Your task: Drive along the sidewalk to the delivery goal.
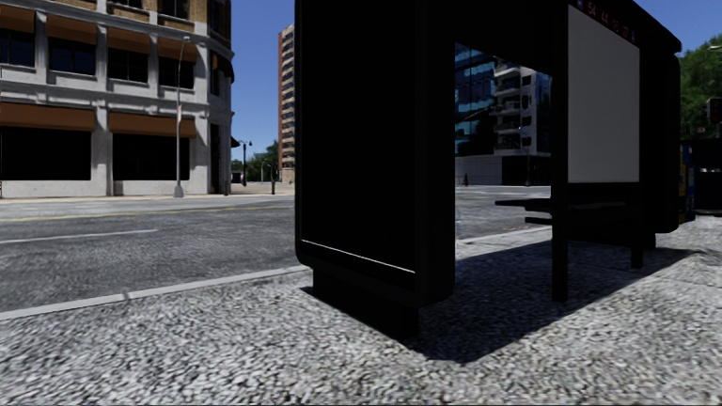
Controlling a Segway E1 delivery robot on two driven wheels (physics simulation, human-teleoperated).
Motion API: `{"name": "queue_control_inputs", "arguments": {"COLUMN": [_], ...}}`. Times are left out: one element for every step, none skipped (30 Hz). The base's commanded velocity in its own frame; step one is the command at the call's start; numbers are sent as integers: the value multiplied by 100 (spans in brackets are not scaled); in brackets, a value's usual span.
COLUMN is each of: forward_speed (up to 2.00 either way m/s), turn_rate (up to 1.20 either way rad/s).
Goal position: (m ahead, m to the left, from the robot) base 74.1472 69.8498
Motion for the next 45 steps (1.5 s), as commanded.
{"name": "queue_control_inputs", "arguments": {"forward_speed": [-69, -69, -69, -69, -69, -69, -69, -68, -68, -68, -68, -62, -40, 0, 0, 0, 0, 0, 0, 0, 0, 0, 0, 0, 0, 0, 0, 0, 0, 43, 200, 200, 200, 200, 200, 200, 200, 200, 200, 200, 200, 200, 200, 200, 200], "turn_rate": [-56, -56, -56, -56, -56, -56, -56, -56, -56, -56, -56, -56, -38, 0, 0, 0, 0, 0, 0, 0, 0, 0, 0, 0, 0, 0, 0, 0, 0, -41, -57, -68, -72, -72, -73, -73, -73, -73, -73, -73, -72, -70, -70, -70, -70]}}
